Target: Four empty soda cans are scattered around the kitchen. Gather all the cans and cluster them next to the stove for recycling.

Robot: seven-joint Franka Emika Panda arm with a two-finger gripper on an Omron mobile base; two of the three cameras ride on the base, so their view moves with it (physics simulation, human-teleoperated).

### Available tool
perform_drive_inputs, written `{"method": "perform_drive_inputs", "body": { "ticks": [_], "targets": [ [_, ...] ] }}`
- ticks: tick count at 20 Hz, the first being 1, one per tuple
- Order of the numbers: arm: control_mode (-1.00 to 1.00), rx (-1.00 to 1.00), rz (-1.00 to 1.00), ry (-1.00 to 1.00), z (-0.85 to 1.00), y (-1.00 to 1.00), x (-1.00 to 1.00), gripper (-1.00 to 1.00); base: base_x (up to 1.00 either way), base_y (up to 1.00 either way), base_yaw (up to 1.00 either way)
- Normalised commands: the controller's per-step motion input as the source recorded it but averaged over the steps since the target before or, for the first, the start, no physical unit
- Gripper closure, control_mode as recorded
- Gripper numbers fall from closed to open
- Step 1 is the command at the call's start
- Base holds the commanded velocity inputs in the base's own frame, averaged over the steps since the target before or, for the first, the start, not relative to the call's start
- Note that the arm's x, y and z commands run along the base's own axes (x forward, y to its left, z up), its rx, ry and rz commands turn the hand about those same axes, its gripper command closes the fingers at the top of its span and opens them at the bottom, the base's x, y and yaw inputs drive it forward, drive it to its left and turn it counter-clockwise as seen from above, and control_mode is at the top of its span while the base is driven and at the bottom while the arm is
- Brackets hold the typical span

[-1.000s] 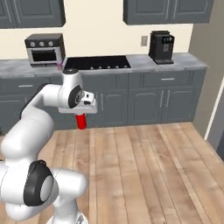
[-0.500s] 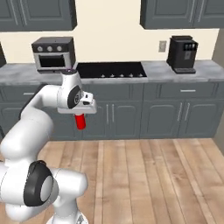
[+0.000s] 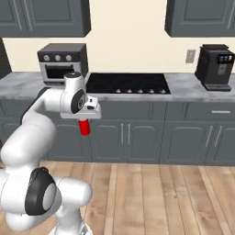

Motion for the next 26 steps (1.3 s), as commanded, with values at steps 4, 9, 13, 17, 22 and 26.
{"method": "perform_drive_inputs", "body": {
  "ticks": [4,9,13,17,22,26],
  "targets": [
    [1.00,0.00,0.00,0.00,0.00,0.00,0.00,1.00,0.53,0.53,0.19],
    [1.00,0.00,0.00,0.00,0.00,0.00,0.00,1.00,0.45,0.57,0.20],
    [1.00,0.00,0.00,0.00,0.00,0.00,0.00,1.00,0.41,0.59,0.20],
    [1.00,0.00,0.00,0.00,0.00,0.00,0.00,1.00,0.47,0.58,0.19],
    [1.00,0.00,0.00,0.00,0.00,0.00,0.00,1.00,0.65,0.45,0.17],
    [1.00,0.00,0.00,0.00,0.00,0.00,0.00,1.00,0.76,0.25,0.15]
  ]
}}
